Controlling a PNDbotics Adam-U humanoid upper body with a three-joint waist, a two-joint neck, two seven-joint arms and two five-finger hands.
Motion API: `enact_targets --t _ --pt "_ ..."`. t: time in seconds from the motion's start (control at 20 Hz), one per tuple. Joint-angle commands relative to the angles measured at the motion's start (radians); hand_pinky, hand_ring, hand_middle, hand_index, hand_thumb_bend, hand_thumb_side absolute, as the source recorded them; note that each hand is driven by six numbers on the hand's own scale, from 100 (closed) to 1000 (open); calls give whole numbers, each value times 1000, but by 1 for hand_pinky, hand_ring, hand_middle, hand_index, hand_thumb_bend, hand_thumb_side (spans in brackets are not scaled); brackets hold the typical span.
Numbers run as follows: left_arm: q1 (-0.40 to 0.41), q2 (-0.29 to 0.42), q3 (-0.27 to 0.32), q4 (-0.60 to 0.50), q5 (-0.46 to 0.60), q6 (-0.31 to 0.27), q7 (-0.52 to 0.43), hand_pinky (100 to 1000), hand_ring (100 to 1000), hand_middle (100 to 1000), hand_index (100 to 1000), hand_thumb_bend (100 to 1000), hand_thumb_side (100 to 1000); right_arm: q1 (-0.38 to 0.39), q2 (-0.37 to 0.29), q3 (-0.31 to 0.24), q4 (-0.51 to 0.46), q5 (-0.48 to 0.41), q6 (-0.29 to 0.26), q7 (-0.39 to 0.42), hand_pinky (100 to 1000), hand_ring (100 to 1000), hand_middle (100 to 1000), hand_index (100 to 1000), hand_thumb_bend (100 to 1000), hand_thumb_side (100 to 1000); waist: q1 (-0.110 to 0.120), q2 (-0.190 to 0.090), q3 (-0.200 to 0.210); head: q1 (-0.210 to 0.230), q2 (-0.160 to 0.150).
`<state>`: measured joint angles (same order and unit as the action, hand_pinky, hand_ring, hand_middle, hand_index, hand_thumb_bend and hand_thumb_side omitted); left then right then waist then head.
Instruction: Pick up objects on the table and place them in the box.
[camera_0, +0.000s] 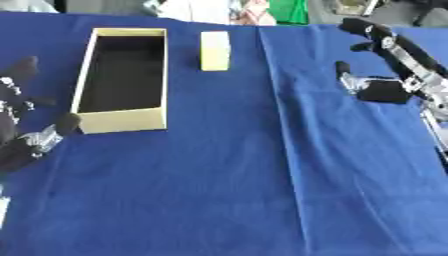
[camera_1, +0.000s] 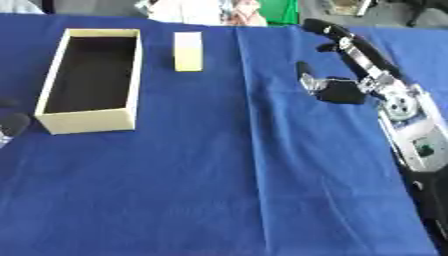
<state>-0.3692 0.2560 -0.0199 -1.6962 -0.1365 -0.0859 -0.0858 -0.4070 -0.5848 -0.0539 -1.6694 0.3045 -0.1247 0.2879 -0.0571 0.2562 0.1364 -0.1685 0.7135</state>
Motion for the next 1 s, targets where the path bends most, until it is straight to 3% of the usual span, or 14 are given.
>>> enact_targets --t 0.05,0.3,0.5,0.8,1.0 --pt "-10 19 4 -19 6 -6 -1 719 1000 950 946 779 484 -42 -80 24 5 -9 -4 29 871 1000 928 1000 100 264 1 -17 1 -3 -4" --pt "-11 18 -2 -19 23 -15 -5 716 1000 949 946 897 528 -144 -170 113 70 -73 -28 103 875 1000 927 1000 100 318 -2 -20 12 -10 -6" --pt "-12 18 -8 -18 46 -24 -9 713 1000 948 946 928 534 -246 -198 193 142 -112 -46 167 878 1000 932 1000 100 335 -4 -22 20 -19 -6" --pt "-15 21 -14 -16 61 -32 -16 714 1000 949 947 932 538 -395 -155 281 278 -77 -39 261 883 1000 935 1000 100 391 -10 -21 34 -26 -5" --pt "-17 22 -18 -15 65 -35 -23 713 1000 949 947 927 541 -467 -99 305 379 -32 -43 323 888 1000 943 1000 100 415 -15 -20 45 -30 -6"
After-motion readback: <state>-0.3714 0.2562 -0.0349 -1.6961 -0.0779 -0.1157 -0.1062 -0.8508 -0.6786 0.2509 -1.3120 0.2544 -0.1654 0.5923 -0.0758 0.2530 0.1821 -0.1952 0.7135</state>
